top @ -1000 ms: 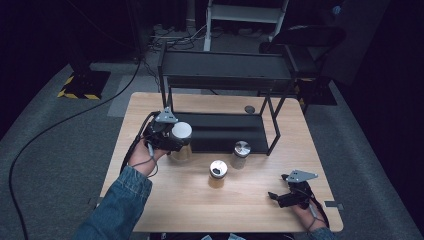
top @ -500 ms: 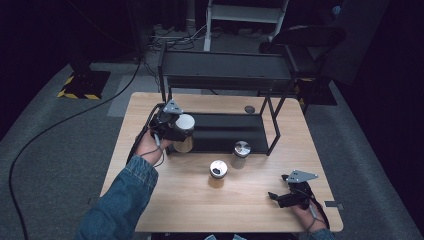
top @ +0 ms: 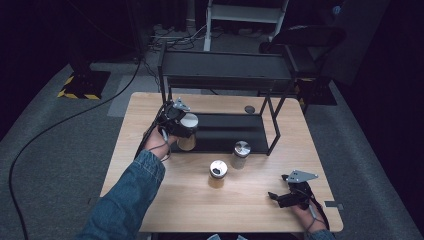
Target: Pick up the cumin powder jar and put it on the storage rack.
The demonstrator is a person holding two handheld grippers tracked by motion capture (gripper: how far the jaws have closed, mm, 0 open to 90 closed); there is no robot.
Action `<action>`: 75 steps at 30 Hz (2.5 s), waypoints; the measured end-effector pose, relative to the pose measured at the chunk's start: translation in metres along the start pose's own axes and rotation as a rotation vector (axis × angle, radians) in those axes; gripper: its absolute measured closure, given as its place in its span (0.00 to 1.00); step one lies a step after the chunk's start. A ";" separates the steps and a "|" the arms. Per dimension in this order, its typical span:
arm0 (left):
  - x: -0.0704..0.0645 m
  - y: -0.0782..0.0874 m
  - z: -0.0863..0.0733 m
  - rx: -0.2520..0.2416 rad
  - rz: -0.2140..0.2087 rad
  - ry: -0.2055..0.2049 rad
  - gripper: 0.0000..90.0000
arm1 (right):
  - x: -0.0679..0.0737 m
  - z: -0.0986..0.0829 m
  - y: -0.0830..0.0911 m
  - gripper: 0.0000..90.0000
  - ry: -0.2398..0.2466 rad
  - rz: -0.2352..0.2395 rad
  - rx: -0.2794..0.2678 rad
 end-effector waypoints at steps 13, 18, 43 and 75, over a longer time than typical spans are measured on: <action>-0.003 -0.016 0.012 0.053 0.018 0.017 0.37 | 0.001 0.000 0.000 0.06 -0.003 -0.004 0.000; -0.003 -0.023 0.016 0.069 0.019 0.020 0.37 | 0.001 0.000 0.000 0.06 -0.003 -0.004 -0.001; -0.005 -0.050 0.028 0.079 0.008 0.032 0.37 | 0.002 0.000 -0.001 0.06 -0.009 -0.010 -0.001; -0.006 -0.056 0.030 0.119 0.020 0.045 0.26 | 0.003 0.000 -0.001 0.06 -0.012 -0.014 -0.001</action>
Point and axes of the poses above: each handheld gripper's, and its own axes: y roughly backward along the jaws, z roughly out of its top, x roughly to its left, the point moved 2 cm from there along -y, roughly forward along the jaws, and after that the axes turned 11 degrees about z, right-handed, at the moved point
